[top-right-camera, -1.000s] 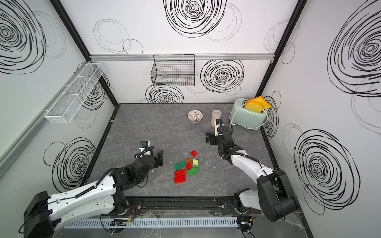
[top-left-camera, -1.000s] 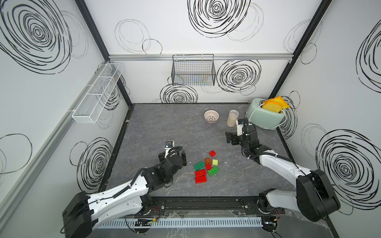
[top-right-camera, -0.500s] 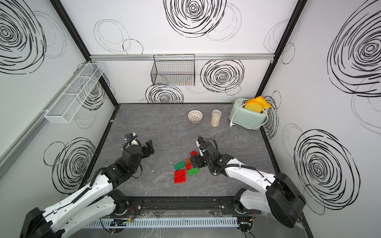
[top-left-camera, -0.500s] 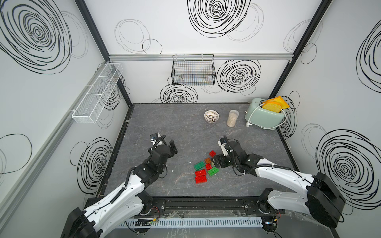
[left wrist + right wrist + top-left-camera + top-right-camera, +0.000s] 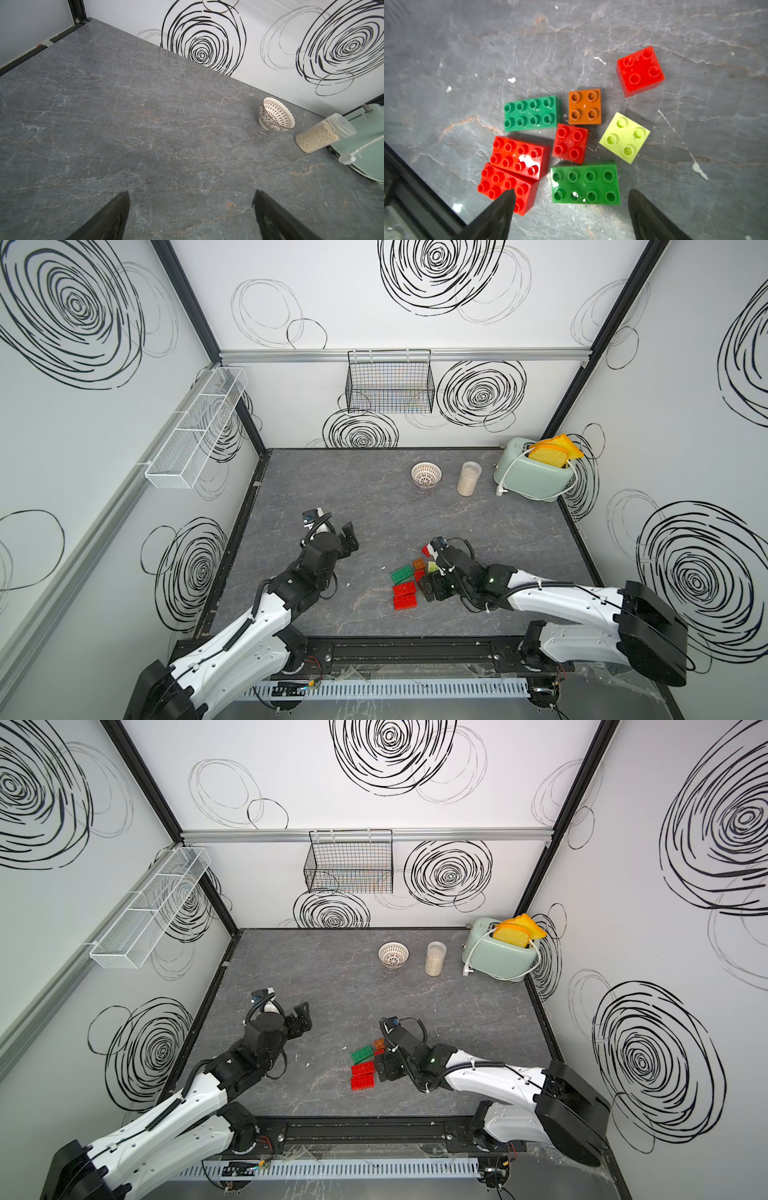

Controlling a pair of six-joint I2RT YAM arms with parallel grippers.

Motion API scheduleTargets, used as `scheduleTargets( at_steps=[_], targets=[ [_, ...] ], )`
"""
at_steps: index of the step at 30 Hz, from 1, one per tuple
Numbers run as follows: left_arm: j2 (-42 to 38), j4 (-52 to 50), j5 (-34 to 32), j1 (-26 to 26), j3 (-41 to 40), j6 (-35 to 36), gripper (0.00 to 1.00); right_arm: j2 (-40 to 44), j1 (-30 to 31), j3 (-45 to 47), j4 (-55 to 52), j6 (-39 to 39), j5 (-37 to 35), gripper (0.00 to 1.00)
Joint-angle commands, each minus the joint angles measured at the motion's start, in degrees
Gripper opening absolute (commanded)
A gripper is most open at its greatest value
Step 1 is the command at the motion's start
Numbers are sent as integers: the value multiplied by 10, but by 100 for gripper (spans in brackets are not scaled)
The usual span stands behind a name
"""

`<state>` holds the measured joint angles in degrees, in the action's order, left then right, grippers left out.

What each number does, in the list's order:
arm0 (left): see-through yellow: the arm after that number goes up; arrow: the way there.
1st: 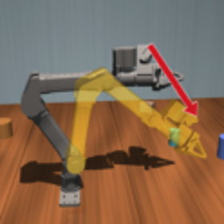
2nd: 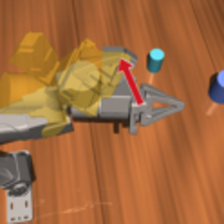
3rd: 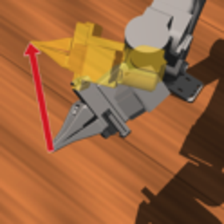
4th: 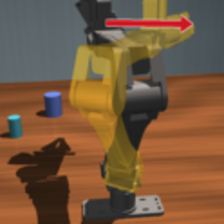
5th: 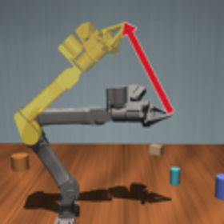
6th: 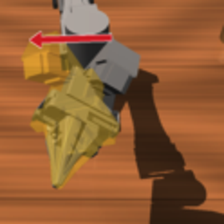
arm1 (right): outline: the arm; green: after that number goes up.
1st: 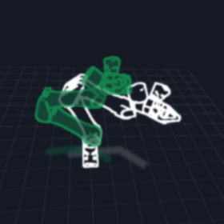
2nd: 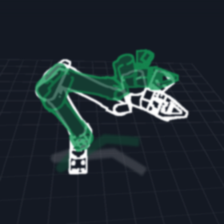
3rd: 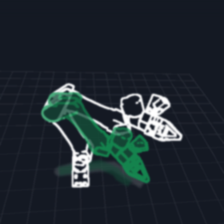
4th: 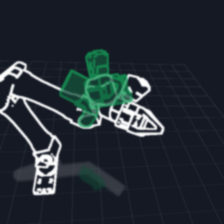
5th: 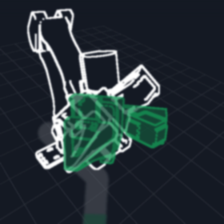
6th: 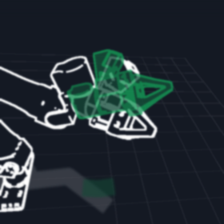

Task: Assemble a heart with lego
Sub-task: Pick up the lego brick from the center of the board.

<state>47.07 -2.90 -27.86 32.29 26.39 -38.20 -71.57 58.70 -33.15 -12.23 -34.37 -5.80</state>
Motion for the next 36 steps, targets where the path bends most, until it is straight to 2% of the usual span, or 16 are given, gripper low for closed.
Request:
scheduleTargets(
  at_steps=[1,8,17,26,31,36],
  targets=[
    [-11,24,0,-5,-9,-12,97,-23,9,-3,-11,45,-31,93],
    [-10,24,2,-7,-8,-12,97,-58,20,-4,17,76,-47,95],
    [-6,24,5,-8,-10,-12,97,-92,27,-9,30,102,-32,93],
    [-4,26,7,-9,-10,-11,97,-96,27,-20,10,92,-59,71],
    [-3,29,9,-9,-10,-9,97,-25,20,-21,-26,71,-68,50],
    [6,65,34,-7,-18,-6,97,57,-56,-25,-65,57,-25,50]
  ],
)
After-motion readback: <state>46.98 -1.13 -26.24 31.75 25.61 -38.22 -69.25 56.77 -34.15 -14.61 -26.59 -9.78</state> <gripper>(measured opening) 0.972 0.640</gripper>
